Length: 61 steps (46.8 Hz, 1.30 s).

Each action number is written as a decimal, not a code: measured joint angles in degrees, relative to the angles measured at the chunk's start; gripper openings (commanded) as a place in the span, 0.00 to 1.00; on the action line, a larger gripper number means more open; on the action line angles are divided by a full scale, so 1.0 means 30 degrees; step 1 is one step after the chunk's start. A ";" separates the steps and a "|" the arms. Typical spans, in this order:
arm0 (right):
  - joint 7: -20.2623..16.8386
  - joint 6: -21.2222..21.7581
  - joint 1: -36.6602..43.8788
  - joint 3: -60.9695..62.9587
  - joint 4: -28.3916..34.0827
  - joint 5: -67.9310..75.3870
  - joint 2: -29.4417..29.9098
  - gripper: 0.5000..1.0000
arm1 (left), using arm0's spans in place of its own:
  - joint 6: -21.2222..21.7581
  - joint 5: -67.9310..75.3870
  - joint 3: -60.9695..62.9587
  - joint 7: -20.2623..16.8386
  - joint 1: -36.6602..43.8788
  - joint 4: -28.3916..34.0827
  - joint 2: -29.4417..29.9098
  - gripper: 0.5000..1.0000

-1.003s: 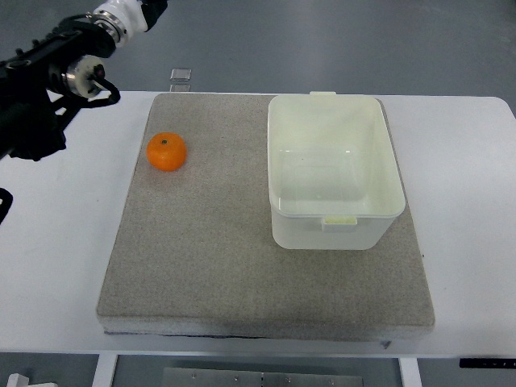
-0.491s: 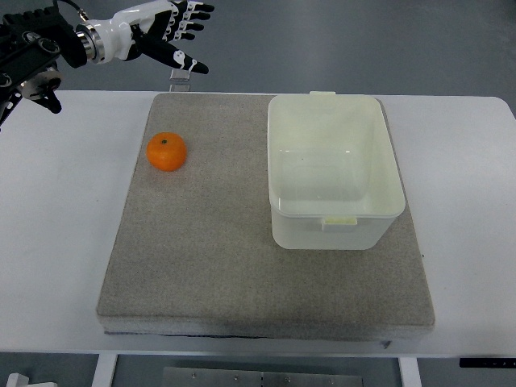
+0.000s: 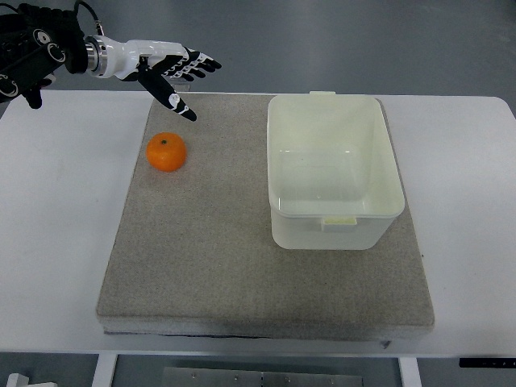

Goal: Put orange in box with left hand
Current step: 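Lower the open left hand around the orange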

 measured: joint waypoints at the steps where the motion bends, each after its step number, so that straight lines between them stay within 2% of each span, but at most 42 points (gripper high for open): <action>1: -0.0001 0.0000 0.0000 0.0000 0.0000 0.0001 0.0000 0.89 | -0.0136 0.0295 0.0000 -0.0078 0.0000 -0.0022 0.0028 0.98; 9: 0.0002 0.0000 0.0001 0.0000 -0.0005 -0.0001 0.0000 0.89 | -0.0313 0.2526 0.0014 -0.1128 -0.0151 -0.1000 0.0794 0.98; 20: 0.0001 0.0000 0.0000 0.0000 -0.0009 -0.0003 0.0000 0.89 | -0.0313 0.6171 0.0015 -0.1699 -0.0209 -0.3499 0.2193 0.98; 26: 0.0000 0.0000 0.0000 0.0000 0.0001 -0.0002 0.0000 0.89 | -0.0313 0.9280 0.0005 -0.2845 -0.0166 -0.4076 0.2674 0.98; 31: -0.0001 0.0000 0.0000 0.0000 0.0002 -0.0003 0.0000 0.89 | -0.0262 1.1897 -0.0001 -0.3670 -0.0217 -0.4061 0.2738 0.98; 33: 0.0000 0.0000 0.0002 0.0000 0.0003 -0.0004 0.0000 0.89 | 0.0343 1.2689 -0.0002 -0.3805 -0.0217 -0.4043 0.2753 0.98; 38: 0.0001 0.0000 0.0001 0.0000 0.0004 -0.0005 0.0000 0.89 | 0.1816 1.3342 0.0025 -0.3889 -0.0053 -0.3969 0.2735 0.98; 61: 0.0000 0.0000 0.0001 0.0000 -0.0006 -0.0003 0.0000 0.89 | 0.3400 1.3493 0.0087 -0.3853 0.1204 -0.2803 0.1607 0.98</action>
